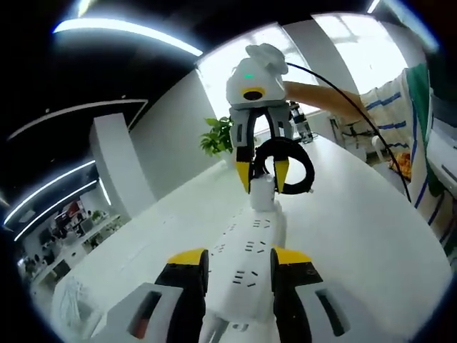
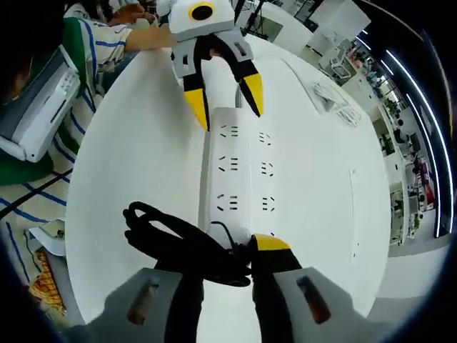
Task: Straighten the power strip on the desk, plug the charger into it
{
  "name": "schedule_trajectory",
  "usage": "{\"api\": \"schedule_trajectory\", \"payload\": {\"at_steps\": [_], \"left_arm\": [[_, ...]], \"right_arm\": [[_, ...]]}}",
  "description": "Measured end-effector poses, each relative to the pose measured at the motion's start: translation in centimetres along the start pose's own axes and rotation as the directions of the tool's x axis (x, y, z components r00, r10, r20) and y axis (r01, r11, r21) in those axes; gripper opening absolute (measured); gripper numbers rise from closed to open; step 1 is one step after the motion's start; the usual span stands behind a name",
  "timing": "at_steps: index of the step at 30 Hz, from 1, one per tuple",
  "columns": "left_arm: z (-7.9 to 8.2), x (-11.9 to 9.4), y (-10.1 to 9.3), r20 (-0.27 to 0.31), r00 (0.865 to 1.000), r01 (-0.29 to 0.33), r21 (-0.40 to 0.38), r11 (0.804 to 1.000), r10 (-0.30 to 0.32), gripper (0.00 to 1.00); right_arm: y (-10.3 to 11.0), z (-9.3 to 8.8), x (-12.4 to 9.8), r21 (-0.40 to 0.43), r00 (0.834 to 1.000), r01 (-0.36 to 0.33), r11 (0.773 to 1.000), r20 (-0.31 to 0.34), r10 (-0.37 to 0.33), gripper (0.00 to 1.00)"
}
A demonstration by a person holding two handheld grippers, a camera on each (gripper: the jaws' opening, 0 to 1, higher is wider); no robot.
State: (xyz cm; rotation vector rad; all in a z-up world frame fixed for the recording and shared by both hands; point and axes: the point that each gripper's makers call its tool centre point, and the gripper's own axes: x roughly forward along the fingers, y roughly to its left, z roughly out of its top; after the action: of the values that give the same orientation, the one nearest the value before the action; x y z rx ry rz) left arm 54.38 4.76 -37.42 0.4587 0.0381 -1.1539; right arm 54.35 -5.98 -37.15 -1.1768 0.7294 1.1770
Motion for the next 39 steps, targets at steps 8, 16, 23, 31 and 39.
{"api": "schedule_trajectory", "payload": {"at_steps": [8,16,23,31,39], "left_arm": [[-1.0,0.2,-0.2,-0.04,0.999,0.001,0.025,1.0,0.0,0.34],[0.0,-0.2,-0.3,0.006,1.0,0.004,-0.012,1.0,-0.004,0.34],[0.1,-0.2,-0.2,0.014,1.0,0.006,-0.036,0.999,-0.006,0.34],[-0.2,0.0,-0.6,0.005,1.0,0.019,-0.033,0.999,-0.019,0.34],[0.2,-0.1,-0.5,0.024,0.999,0.023,-0.05,0.998,-0.022,0.34]], "right_arm": [[-0.9,-0.4,0.1,0.128,0.992,-0.121,0.984,-0.003,0.123,0.23],[-0.6,-0.6,0.2,0.153,0.984,-0.176,0.972,0.012,0.177,0.23],[0.0,-0.5,0.3,0.103,0.982,-0.19,0.976,0.007,0.19,0.22],[0.0,-0.8,0.1,0.066,0.984,-0.176,0.982,0.05,0.173,0.22],[-0.3,-0.5,0.2,0.05,0.987,-0.158,0.986,0.045,0.156,0.22]]}}
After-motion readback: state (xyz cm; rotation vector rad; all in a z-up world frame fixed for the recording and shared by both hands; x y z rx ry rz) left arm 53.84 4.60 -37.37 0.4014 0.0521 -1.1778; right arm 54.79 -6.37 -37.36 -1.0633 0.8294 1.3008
